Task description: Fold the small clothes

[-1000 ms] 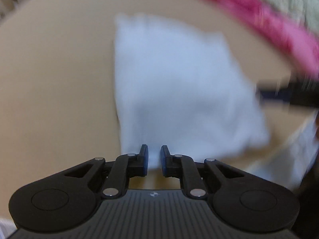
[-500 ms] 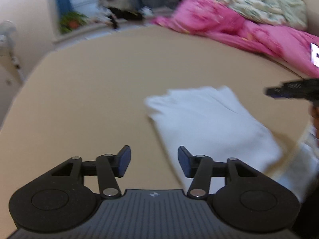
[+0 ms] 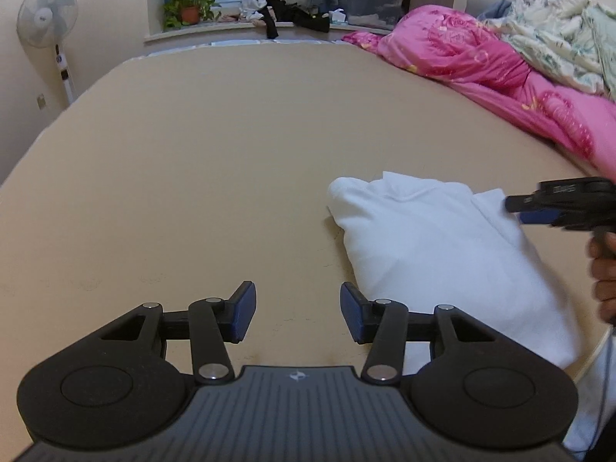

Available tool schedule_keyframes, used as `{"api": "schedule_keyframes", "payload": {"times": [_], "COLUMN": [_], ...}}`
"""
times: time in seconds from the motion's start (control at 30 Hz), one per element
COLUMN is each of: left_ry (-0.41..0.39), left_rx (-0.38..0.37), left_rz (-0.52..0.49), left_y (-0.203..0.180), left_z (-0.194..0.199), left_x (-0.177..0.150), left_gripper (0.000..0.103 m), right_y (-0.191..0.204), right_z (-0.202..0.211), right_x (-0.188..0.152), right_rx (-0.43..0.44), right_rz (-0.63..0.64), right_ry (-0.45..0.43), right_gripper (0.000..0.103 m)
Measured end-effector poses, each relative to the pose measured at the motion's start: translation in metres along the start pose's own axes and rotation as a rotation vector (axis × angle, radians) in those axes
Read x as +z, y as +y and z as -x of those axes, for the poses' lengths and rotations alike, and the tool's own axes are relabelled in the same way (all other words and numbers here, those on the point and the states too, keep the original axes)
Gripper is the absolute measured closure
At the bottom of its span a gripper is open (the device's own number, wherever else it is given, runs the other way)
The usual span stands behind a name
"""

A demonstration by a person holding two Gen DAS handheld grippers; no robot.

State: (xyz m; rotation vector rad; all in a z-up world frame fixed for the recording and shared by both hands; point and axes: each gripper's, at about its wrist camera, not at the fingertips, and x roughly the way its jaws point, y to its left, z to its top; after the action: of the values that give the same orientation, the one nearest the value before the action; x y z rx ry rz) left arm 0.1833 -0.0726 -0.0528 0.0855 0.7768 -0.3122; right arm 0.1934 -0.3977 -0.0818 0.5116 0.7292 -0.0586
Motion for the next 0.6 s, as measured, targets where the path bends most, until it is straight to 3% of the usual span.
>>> {"api": "schedule_keyframes", "payload": {"times": [0.03, 0.07, 0.1, 0.13, 0.23, 0.27, 0.37, 0.4, 0.47, 0.53, 0.6], "left_ry": [0.001, 0.002, 0.003, 0.004, 0.003, 0.002, 0.005, 0.008, 0.003, -0.021, -0.047], "left_rx": [-0.003, -0.001, 0.003, 0.003, -0.012, -0.015, -0.013, -0.016, -0.041, -0.106, -0.180], "left_rz": [0.003, 0.004, 0.007, 0.015, 0.028, 0.021, -0.007, -0.012, -0.005, 0.012, 0.004], "left_y": [0.004, 0.003, 0.001, 0.001, 0.003, 0.003, -0.003, -0.005, -0.006, -0.008, -0.014], "left_z": [0.001, -0.001, -0.003, -0.004, 0.001, 0.001, -0.001, -0.002, 0.000, 0.004, 0.008], "left_x": [0.000, 0.000, 0.000, 0.001, 0.000, -0.002, -0.007, -0.009, -0.011, -0.012, -0.013], "left_gripper": [0.049, 0.049, 0.049, 0.049, 0.049, 0.049, 0.049, 0.049, 0.049, 0.049, 0.049], "right_y": [0.000, 0.001, 0.001, 0.002, -0.001, -0.001, -0.007, -0.010, -0.010, -0.005, 0.000], "right_z": [-0.007, -0.012, -0.015, -0.012, 0.012, 0.011, -0.015, -0.012, 0.011, 0.033, 0.044], "right_x": [0.001, 0.001, 0.002, 0.004, 0.012, 0.013, 0.008, 0.006, 0.007, 0.006, -0.002], "right_rx": [0.020, 0.036, 0.051, 0.047, 0.040, 0.010, -0.103, -0.129, -0.143, -0.085, 0.009], "right_rz": [-0.013, -0.020, -0.021, -0.019, -0.066, -0.047, -0.030, -0.061, -0.087, -0.065, -0.018], "right_ry": [0.014, 0.024, 0.021, -0.011, -0.218, -0.207, -0.013, -0.016, -0.107, -0.162, -0.122], "right_gripper": [0.062, 0.070, 0.100, 0.100, 0.100, 0.100, 0.093, 0.081, 0.077, 0.068, 0.061]}}
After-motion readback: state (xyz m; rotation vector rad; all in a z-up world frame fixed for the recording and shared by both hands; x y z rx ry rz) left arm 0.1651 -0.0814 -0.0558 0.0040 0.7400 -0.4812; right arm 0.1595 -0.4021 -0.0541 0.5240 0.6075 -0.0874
